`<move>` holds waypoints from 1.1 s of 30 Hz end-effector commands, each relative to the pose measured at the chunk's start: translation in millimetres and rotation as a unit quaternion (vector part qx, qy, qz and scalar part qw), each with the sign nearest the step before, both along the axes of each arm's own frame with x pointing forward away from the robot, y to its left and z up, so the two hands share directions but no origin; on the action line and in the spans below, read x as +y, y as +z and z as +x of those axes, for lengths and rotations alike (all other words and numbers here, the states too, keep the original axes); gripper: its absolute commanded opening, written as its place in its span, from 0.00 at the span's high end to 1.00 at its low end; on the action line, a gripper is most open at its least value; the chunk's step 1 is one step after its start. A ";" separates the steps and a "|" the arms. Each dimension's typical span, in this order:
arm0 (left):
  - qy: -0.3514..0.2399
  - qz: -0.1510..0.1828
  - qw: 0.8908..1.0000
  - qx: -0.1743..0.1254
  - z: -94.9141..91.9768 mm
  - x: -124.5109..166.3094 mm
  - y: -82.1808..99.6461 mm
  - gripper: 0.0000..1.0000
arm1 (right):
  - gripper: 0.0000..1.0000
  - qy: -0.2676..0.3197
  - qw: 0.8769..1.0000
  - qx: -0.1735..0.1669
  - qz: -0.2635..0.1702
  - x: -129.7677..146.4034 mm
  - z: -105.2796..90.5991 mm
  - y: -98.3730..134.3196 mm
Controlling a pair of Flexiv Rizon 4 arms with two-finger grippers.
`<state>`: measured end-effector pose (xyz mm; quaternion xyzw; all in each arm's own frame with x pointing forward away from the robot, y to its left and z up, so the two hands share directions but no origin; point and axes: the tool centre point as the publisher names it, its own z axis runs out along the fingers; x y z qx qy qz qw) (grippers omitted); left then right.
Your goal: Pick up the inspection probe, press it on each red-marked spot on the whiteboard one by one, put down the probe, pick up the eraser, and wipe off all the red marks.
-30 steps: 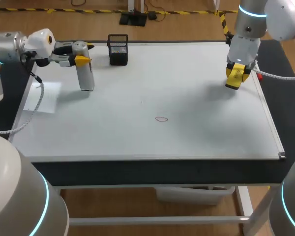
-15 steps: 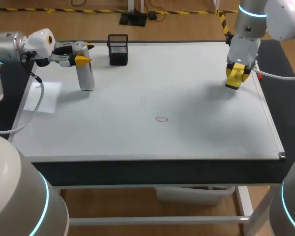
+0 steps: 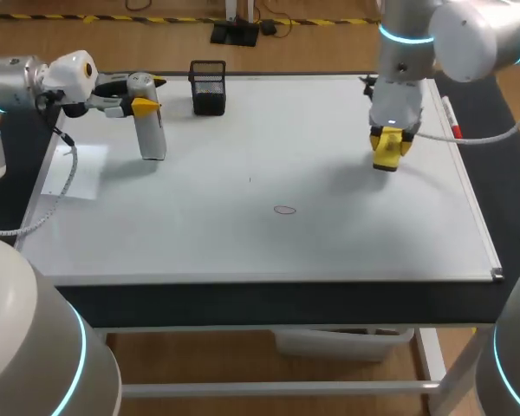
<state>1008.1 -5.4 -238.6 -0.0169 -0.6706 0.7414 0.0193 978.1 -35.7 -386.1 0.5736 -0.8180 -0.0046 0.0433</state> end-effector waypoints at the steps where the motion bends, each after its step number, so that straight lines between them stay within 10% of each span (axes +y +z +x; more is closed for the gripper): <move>1: -0.001 0.000 1.000 0.000 0.7 0.1 1.2 1.00 | 1.00 0.020 1.000 -0.020 -0.008 26.2 -19.2 5.0; 33: -0.001 0.000 1.000 0.000 0.7 0.1 1.2 1.00 | 1.00 0.144 0.987 -0.011 0.065 213.5 -96.4 -19.7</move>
